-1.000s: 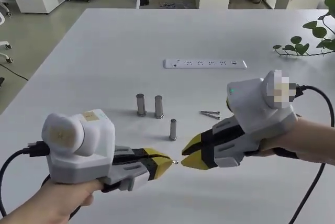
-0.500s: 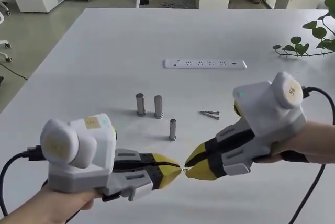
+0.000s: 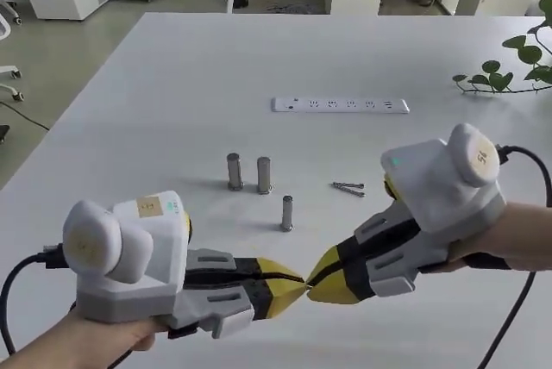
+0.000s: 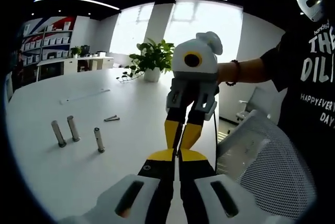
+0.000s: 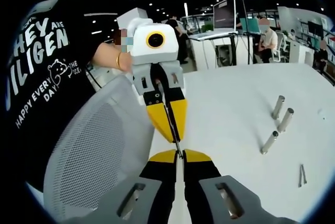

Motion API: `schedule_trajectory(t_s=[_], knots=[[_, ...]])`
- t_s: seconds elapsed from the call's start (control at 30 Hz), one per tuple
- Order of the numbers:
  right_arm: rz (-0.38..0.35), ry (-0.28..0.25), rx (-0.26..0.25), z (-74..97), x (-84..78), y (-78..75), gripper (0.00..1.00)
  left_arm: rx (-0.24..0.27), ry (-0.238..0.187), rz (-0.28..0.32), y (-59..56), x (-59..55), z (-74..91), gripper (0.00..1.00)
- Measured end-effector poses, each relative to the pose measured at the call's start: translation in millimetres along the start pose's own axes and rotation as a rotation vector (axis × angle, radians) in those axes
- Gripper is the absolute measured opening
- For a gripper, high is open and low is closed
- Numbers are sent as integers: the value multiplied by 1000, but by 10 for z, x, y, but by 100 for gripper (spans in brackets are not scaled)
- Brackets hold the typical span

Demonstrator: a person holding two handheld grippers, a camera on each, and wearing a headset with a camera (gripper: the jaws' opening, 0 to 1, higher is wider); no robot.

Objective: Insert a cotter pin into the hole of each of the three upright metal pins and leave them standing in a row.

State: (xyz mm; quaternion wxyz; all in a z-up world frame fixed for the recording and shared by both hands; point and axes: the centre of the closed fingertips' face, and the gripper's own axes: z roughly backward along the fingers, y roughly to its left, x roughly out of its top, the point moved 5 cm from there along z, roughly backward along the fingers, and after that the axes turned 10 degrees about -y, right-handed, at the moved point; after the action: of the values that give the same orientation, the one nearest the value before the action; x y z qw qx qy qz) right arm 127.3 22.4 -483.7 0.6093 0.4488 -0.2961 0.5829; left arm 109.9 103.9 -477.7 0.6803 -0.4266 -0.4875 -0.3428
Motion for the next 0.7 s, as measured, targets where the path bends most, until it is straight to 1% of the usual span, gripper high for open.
schedule_trajectory(t_s=[0.13, 0.2, 0.23, 0.33, 0.43, 0.5, 0.57, 0.63, 0.7], knots=[[-2, 4, 12, 7, -5, 19, 0, -10, 0, 8, -17, -13, 4, 0], [8, 13, 5, 10, -6, 12, 0, -2, -3, 9, -14, -17, 2, 0], [16, 21, 5, 10, -5, 14, 0, 0, -4, 15, -12, -22, -1, 0], [68, 58, 5, 5, -9, 15, 0, 6, 0, 4, -8, -33, -14, 0], [90, 85, 13, 1, -20, 32, 0, 16, 22, -17, 3, -58, -30, 2], [107, 105, 3, 13, -31, 13, 0, 23, 38, -26, 15, -81, -26, 2], [131, 130, -14, 27, -46, -13, 0, 44, 48, -34, 50, -98, -10, 2], [138, 139, -22, 36, -53, -26, 0, 50, 51, -30, 64, -109, 0, 2], [149, 160, -42, 52, -71, -61, 0, 66, 50, -35, 84, -109, 13, 4]])
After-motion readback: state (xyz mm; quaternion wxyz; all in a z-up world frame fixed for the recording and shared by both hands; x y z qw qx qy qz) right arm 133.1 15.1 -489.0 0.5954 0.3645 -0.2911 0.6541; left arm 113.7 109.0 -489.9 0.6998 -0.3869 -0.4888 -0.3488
